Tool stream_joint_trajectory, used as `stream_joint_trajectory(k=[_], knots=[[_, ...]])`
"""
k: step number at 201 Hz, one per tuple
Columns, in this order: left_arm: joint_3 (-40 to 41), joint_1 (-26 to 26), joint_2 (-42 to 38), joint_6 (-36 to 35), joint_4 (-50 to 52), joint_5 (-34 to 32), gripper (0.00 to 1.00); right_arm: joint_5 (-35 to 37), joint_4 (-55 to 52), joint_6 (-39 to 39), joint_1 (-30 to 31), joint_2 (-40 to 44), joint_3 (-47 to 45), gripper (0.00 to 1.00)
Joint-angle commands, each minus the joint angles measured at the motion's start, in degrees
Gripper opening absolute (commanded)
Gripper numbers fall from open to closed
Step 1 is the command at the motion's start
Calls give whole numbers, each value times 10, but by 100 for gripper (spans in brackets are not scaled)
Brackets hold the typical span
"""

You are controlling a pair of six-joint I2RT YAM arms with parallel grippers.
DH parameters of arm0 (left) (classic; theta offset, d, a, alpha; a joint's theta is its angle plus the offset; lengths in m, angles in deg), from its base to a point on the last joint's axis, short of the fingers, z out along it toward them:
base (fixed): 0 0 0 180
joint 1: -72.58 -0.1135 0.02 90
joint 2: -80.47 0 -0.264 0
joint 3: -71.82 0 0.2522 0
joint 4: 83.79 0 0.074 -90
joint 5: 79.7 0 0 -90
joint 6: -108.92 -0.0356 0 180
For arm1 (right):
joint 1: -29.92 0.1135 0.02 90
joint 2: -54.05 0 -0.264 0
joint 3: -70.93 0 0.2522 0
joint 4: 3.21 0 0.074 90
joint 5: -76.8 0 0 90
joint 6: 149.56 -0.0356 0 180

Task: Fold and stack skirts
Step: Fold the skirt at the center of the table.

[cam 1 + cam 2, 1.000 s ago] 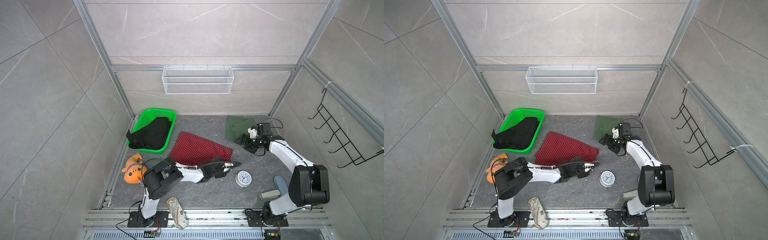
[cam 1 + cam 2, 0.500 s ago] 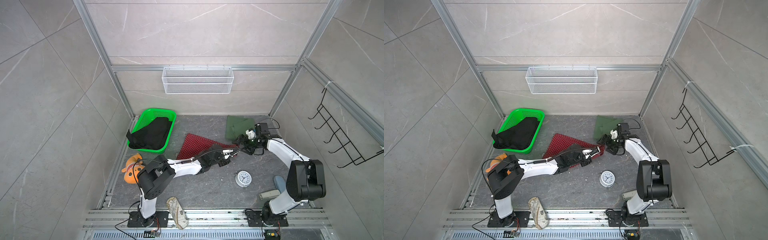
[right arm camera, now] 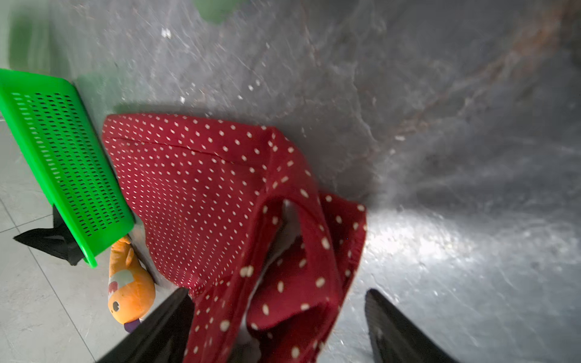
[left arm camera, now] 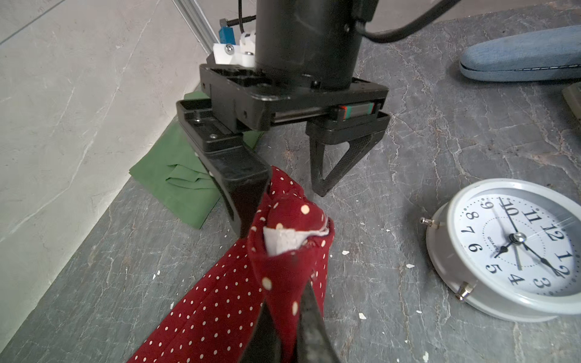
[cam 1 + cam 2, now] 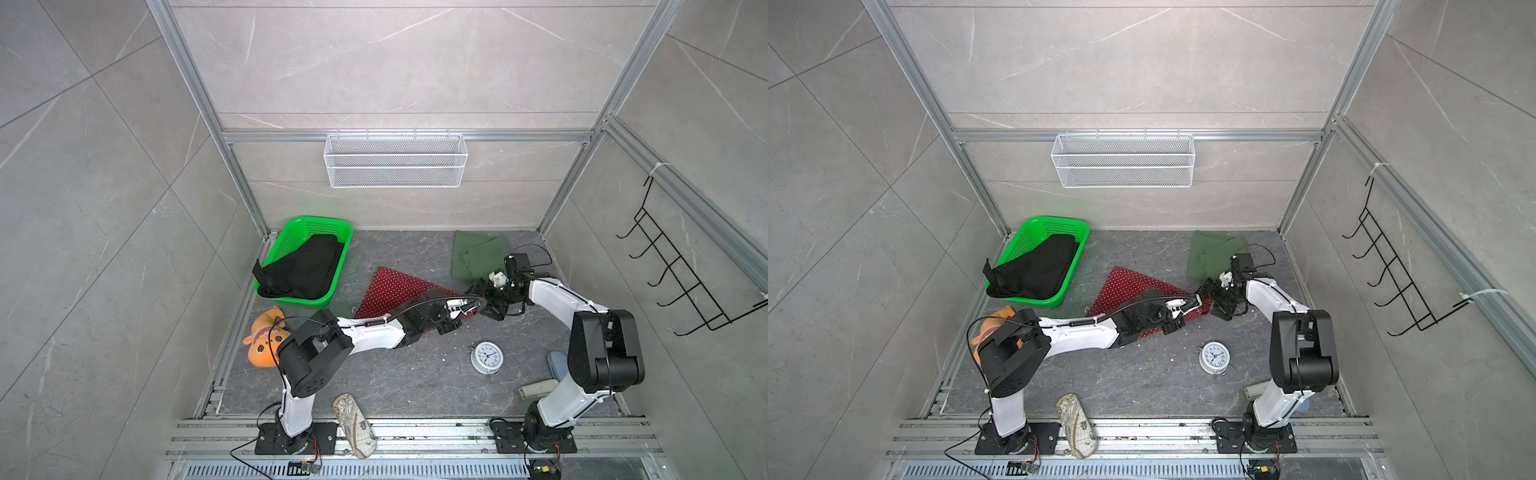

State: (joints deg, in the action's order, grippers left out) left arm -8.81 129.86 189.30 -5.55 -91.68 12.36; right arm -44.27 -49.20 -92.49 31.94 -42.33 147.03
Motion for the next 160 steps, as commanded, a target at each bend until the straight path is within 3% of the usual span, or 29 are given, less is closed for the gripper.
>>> stream_joint_trajectory(k=[1,45,113,141,160], knots=[[-24,2,2,-7,-12,6,0,-1,-38,16,4,19,-1,88],[-28,2,7,-6,-17,6,0,-40,-26,3,4,22,-21,89],[-33,2,6,8,-26,21,0,-80,87,-74,10,21,-75,85],[-28,2,1,15,-25,26,0,-62,102,-84,10,14,-75,70],[-22,2,-4,22,-25,30,0,-46,95,-78,10,7,-69,52]])
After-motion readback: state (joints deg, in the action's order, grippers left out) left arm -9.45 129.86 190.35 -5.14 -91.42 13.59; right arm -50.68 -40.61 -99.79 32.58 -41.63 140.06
